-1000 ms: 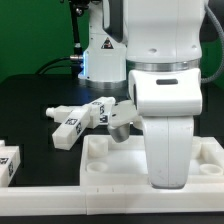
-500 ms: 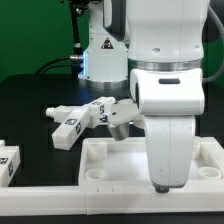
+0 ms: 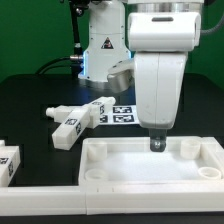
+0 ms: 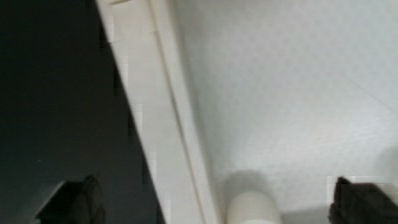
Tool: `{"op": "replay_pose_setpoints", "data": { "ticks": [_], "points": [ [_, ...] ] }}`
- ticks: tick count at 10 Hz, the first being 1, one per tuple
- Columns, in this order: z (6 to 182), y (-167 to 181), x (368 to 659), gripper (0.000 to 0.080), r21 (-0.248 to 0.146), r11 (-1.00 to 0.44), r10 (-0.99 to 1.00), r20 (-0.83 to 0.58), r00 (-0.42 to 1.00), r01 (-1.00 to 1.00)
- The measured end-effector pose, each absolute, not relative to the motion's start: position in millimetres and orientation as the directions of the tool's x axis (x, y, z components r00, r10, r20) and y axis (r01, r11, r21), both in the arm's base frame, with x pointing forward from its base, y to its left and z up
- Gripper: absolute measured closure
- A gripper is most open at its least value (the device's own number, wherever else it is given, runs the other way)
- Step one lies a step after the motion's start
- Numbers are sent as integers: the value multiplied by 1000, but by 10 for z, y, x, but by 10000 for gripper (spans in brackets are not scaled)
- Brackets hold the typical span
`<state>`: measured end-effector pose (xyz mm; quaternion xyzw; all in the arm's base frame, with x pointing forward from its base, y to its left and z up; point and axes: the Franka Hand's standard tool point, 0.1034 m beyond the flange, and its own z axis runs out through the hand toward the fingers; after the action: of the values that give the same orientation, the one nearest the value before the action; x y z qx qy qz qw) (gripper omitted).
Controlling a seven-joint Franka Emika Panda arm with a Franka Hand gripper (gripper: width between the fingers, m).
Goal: Assemble desk
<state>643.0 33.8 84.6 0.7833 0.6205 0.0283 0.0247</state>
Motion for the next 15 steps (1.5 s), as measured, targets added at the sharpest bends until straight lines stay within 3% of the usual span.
{"op": "replay_pose_setpoints", "data": {
  "ticks": [3,4,6,10,13,15],
  "points": [
    [860,298,6434,150,80,-260,966,18,259,962],
    [931,151,6357,150,91,-331,944,20,330,939],
    [964,-57,6166,150,83,-603,798,26,603,794],
    [945,-20,6155,150,64,-769,639,48,768,636],
    [977,-288,6028,150,26,-944,329,71,942,328],
    [977,-490,5974,150,-29,-984,170,84,982,173]
  ]
}}
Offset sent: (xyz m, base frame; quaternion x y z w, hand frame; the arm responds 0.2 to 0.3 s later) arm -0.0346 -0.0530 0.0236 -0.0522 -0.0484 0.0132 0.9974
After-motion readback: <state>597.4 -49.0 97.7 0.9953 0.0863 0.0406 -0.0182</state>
